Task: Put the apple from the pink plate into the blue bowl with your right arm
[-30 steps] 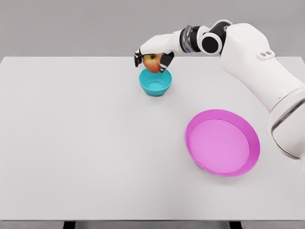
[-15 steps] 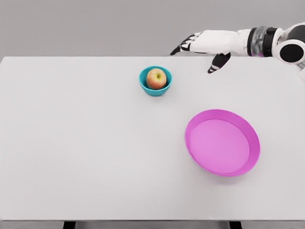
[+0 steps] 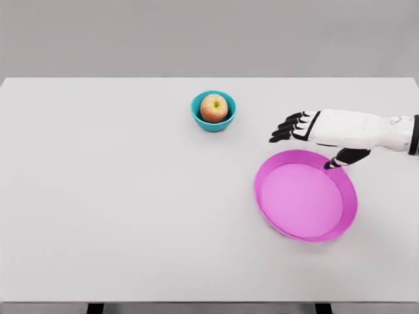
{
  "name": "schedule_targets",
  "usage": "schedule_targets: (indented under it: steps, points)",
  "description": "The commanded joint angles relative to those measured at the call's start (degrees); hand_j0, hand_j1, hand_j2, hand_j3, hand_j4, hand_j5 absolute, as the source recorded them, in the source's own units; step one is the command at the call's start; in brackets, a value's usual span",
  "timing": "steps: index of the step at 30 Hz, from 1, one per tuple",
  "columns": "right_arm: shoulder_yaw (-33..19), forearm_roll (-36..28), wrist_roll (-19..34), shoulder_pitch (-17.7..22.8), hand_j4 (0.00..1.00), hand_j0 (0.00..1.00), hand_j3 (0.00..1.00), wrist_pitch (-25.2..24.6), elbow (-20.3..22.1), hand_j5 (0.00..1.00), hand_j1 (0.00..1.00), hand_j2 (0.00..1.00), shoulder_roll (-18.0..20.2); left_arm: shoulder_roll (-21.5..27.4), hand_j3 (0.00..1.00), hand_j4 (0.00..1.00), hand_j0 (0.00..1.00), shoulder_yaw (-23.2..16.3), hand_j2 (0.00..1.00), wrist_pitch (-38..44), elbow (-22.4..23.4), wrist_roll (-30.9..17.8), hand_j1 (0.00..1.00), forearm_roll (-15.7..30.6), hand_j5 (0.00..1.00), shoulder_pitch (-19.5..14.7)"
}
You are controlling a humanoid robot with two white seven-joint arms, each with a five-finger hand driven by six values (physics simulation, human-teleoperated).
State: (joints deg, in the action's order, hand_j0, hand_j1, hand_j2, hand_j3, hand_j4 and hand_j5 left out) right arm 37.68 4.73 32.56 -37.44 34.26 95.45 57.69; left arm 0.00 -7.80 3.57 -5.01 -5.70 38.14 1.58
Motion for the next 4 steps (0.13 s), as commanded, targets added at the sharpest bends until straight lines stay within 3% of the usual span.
schedule_targets:
  steps: [1,4]
  points:
    - [-7.6,-0.6,2.4,0.1,1.0,1.0,1.0,-0.7,0.4,1.0,1.0,1.0,0.5,0.0,1.0,1.0,1.0,0.0,1.0,0.0,0.0,0.0,1.0,0.0,1.0,-0.1]
    - [-7.8,-0.5,2.4,1.4,1.0,1.0,1.0,-0.9,0.5,1.0,1.0,1.0,0.5,0.0,1.0,1.0,1.0,0.3,1.0,-0.1,-0.7,-0.3,1.0,0.6,1.0,-0.9]
